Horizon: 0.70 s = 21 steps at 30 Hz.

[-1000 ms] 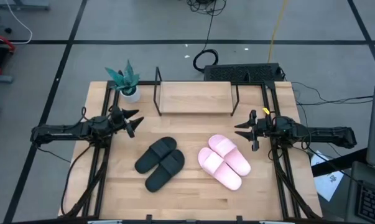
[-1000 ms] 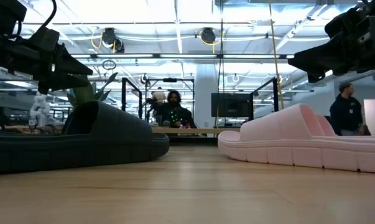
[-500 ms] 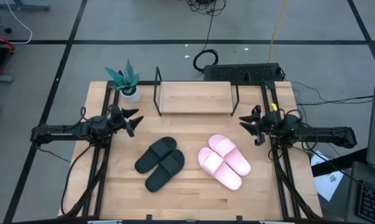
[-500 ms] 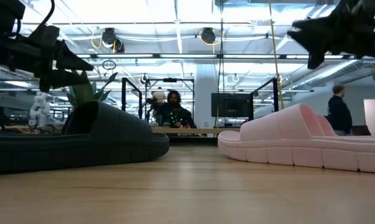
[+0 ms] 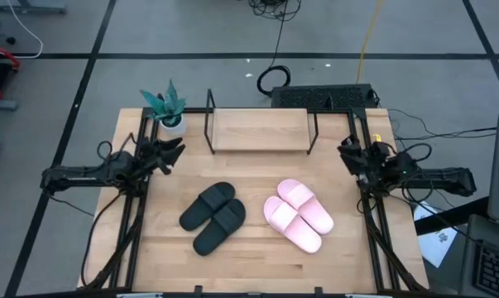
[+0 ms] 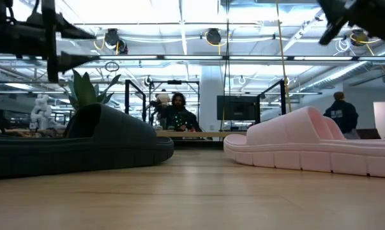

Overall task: Pick and place slides into the shelf
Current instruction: Put the right pink slipper on the shelf

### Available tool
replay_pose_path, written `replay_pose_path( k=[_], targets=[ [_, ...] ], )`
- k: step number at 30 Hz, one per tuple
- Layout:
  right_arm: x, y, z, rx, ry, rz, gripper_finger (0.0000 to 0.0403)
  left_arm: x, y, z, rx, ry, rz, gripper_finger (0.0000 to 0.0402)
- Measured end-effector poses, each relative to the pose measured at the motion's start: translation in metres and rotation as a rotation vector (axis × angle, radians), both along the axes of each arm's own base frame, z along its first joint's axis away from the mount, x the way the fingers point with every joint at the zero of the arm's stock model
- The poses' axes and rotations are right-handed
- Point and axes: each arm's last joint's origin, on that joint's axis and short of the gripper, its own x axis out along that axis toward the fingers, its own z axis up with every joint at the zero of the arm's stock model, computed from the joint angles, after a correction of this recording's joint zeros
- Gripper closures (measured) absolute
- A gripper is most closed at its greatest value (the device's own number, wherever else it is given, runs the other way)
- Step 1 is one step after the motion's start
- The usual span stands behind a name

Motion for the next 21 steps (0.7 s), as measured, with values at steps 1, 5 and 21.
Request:
replay_pose_path(
  k=[1, 5, 21],
  targets=[
    [-0.001, 0.001, 0.009, -0.030, -0.029, 0.014, 0.0293, 0.000, -0.001, 0.003, 0.008, -0.034, -0.028, 0.0128],
    [-0.005, 0.007, 0.054, -0.158, -0.105, 0.056, 0.0293, -0.005, -0.006, 0.026, 0.054, -0.163, -0.195, 0.0128],
    [0.042, 0.022, 0.172, -0.150, 0.811, 0.065, 0.0294, -0.046, -0.009, 0.168, 0.081, 0.289, -0.216, 0.0128]
  ],
)
